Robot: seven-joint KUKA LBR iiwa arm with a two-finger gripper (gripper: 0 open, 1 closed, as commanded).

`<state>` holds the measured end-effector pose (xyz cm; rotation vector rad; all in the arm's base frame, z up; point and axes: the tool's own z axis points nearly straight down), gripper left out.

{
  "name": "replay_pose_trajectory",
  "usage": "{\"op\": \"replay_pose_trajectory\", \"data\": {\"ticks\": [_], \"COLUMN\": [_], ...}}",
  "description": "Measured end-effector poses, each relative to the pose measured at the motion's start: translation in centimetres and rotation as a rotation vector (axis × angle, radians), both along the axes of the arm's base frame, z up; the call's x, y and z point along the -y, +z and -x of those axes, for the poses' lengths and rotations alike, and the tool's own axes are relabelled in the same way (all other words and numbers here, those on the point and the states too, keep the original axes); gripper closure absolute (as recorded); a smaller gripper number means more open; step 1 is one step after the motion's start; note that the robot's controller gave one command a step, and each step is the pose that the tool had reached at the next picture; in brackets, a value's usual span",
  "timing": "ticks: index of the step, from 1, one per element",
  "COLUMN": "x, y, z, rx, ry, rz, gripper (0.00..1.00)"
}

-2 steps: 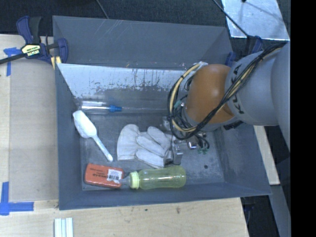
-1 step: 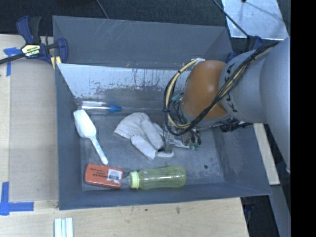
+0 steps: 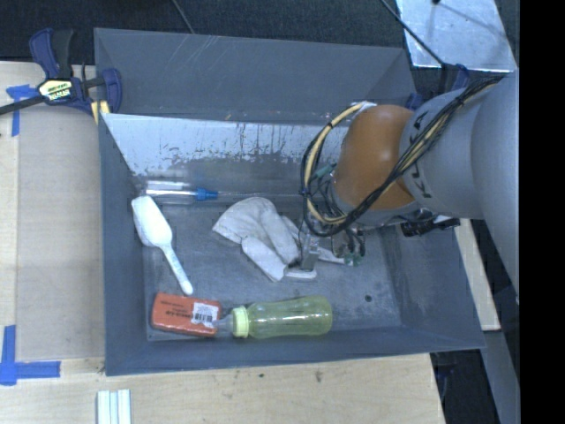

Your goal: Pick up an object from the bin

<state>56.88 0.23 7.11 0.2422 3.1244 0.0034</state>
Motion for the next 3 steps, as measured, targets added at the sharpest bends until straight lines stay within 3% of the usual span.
{"op": "replay_pose_trajectory", "data": {"ticks": [1,2,3], "x": [-0.6,-0.6,-1.6], "y": [10.2,10.2,6.7], "z": [-3.4,-3.4,-4.0], "rx": [-0.005,-0.006,0.002], "ry": [0.036,0.036,-0.023], "rz": [0.002,0.003,0.002], "gripper": [1.0,1.0,1.0]}}
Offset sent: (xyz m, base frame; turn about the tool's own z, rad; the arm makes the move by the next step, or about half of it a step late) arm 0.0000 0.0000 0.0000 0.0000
